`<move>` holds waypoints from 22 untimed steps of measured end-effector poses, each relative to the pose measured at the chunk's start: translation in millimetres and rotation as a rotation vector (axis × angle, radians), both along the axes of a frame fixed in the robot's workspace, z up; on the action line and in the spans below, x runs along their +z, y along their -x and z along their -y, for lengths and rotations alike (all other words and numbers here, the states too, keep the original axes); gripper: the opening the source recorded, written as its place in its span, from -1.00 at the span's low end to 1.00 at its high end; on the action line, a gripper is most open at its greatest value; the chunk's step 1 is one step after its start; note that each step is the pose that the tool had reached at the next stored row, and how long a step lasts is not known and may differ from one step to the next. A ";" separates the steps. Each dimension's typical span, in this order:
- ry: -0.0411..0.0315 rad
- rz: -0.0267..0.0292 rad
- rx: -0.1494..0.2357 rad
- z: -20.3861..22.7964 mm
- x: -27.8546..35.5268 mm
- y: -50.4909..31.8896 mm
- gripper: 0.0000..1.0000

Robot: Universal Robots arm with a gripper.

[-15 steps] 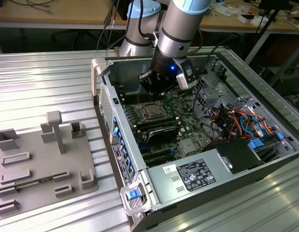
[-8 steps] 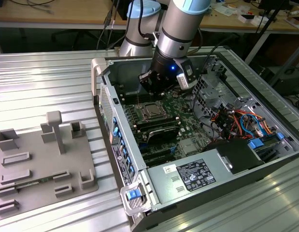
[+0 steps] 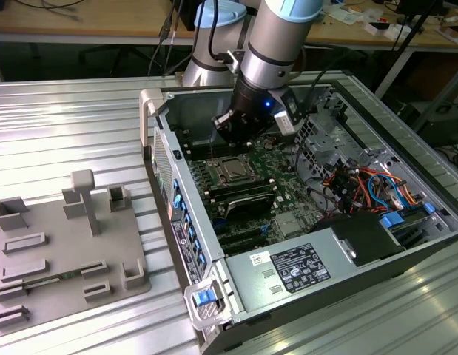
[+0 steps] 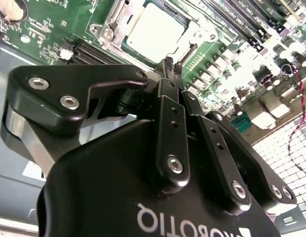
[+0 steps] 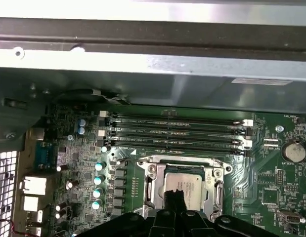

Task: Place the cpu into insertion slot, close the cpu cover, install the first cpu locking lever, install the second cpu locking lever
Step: 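Install the first cpu locking lever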

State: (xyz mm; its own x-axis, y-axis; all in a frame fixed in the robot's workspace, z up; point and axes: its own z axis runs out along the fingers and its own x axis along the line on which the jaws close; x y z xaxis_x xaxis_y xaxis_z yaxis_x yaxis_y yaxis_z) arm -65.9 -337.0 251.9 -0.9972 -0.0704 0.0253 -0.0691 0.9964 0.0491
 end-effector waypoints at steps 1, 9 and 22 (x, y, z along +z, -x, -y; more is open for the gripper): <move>-0.0003 0.0002 0.012 -0.1 -0.2 1.4 -0.79; -0.0002 0.0252 0.024 -0.8 -0.6 13.0 -0.79; 0.0000 0.0251 -0.010 -0.8 -1.3 15.5 -0.79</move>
State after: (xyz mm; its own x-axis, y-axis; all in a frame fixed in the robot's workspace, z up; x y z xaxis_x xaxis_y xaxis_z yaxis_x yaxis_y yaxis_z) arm -81.4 -336.2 250.5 -0.9982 -0.0604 0.0002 -0.0603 0.9971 0.0474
